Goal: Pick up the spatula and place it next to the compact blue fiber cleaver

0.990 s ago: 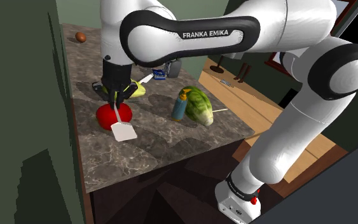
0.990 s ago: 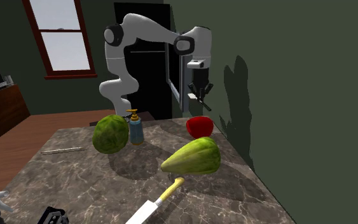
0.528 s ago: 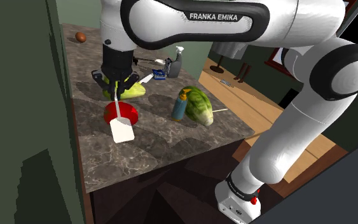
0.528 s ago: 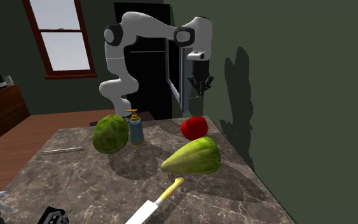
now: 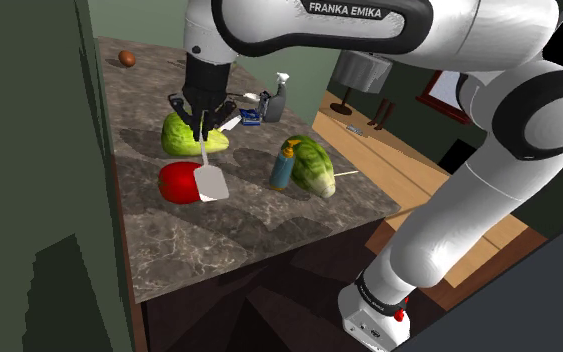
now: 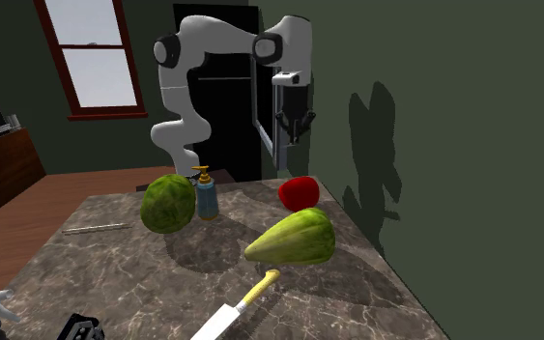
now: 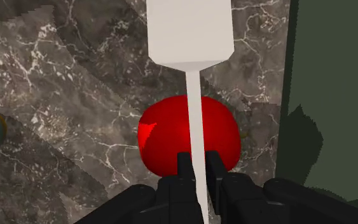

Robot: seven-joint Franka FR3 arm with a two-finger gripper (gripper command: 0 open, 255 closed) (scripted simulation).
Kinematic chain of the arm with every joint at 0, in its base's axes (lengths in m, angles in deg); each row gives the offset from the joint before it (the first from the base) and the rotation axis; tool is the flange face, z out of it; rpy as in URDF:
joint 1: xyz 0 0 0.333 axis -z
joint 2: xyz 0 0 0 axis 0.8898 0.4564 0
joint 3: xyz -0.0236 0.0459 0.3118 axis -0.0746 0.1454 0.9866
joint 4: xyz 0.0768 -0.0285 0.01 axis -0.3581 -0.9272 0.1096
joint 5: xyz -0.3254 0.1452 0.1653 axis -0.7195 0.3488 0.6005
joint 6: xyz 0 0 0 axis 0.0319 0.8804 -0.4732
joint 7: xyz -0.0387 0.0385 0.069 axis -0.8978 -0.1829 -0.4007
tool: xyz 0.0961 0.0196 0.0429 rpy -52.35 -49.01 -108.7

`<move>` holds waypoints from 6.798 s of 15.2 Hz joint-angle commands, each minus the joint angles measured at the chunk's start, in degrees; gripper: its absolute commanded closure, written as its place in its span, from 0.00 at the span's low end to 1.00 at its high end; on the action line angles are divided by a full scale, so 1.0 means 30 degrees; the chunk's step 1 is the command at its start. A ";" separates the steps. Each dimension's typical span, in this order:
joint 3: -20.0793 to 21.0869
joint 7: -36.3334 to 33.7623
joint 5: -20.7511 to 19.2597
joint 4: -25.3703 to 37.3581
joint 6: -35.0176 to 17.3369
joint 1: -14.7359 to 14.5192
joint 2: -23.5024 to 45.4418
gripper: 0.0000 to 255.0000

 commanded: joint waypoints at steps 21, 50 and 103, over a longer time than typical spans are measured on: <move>-0.5722 1.0207 0.0256 -0.0451 -0.0507 0.4411 -0.0201 1.00; -0.9503 1.9060 0.0540 1.3500 0.2467 0.9443 1.0751 1.00; -0.9503 1.9131 0.0559 0.6399 -0.4423 0.9450 1.0540 0.00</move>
